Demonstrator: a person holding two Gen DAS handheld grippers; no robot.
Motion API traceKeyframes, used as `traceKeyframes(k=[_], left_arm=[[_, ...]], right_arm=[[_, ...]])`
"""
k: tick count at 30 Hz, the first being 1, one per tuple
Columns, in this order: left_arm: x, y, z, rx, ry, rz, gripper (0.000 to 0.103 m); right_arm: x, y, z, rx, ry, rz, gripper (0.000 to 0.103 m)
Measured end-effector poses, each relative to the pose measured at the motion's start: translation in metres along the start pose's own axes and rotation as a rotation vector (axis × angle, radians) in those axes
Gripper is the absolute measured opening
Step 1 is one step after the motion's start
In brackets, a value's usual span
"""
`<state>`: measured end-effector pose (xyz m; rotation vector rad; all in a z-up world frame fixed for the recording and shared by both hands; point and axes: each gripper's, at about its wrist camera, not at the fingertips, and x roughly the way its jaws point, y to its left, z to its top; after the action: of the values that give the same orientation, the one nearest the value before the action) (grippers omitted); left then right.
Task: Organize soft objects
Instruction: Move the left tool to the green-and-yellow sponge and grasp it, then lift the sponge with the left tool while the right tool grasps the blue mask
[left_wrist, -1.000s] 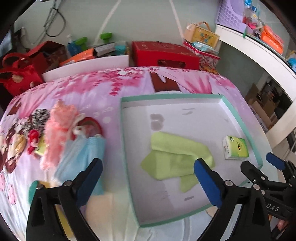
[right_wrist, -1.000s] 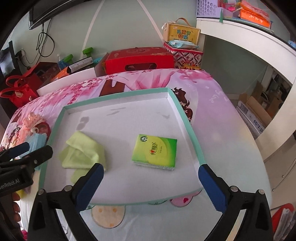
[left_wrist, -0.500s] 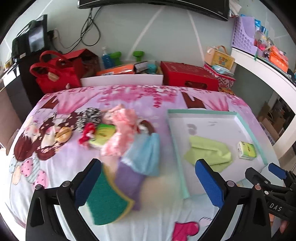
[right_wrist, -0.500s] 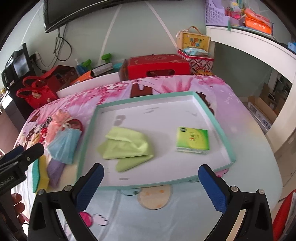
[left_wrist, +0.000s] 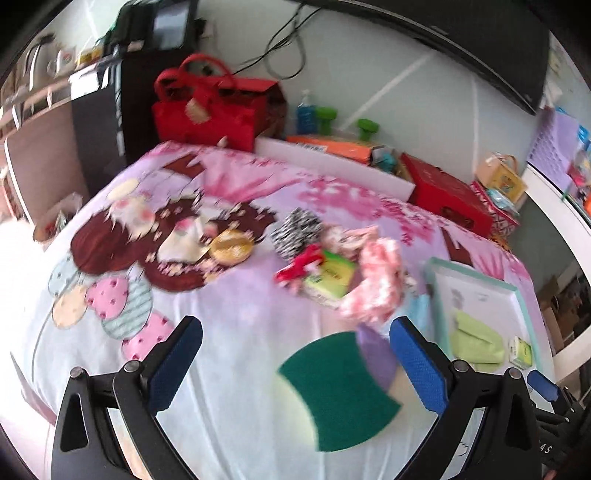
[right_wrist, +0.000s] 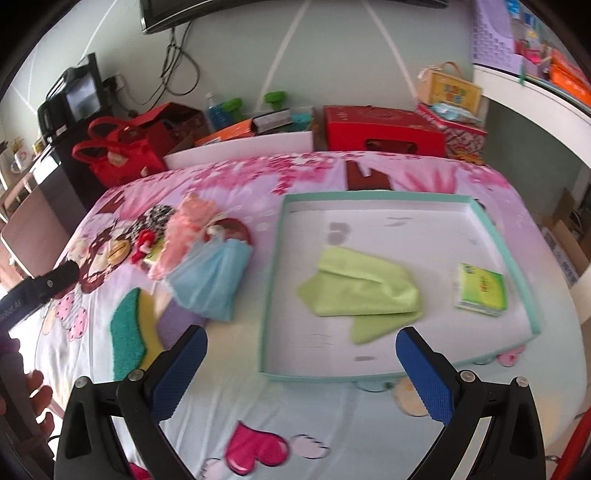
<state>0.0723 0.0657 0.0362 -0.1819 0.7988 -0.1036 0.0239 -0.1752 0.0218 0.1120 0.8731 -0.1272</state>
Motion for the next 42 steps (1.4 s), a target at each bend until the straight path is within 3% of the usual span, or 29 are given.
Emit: traceKeyframes(k=[8,17,21,30,37,39,42], left_arm=[[0.025,0.027,-0.019,-0.073,0.095,-0.005,0.101],[0.047,0.019,-0.04,-0.111,0.219,-0.105,0.101],[0.051,0.011,-0.047,-0.085,0.255,-0.16,0.101],[0.044,-0.012,-0.061,0.043,0.277,-0.199,0.101],[0.049,-0.024,-0.07,0.1,0.297,-0.174,0.101],[0.052,-0.023,-0.072,0.092,0.303,-0.172,0.097],[0.055,-0.018,-0.073,0.066,0.306,-0.182,0.084]], right_arm=[[0.021,0.035,-0.003,-0.057,0.039,0.012,0.103],[0.031,0.029,-0.011,-0.014,0.072,0.022,0.103],[0.027,0.018,-0.011,0.027,0.069,0.018,0.103],[0.025,0.005,-0.014,0.063,0.082,0.0,0.103],[0.029,0.005,-0.014,0.054,0.094,0.002,0.103],[0.031,0.008,-0.013,0.037,0.096,0.006,0.103],[0.035,0.014,-0.01,0.01,0.099,0.023,0.103]])
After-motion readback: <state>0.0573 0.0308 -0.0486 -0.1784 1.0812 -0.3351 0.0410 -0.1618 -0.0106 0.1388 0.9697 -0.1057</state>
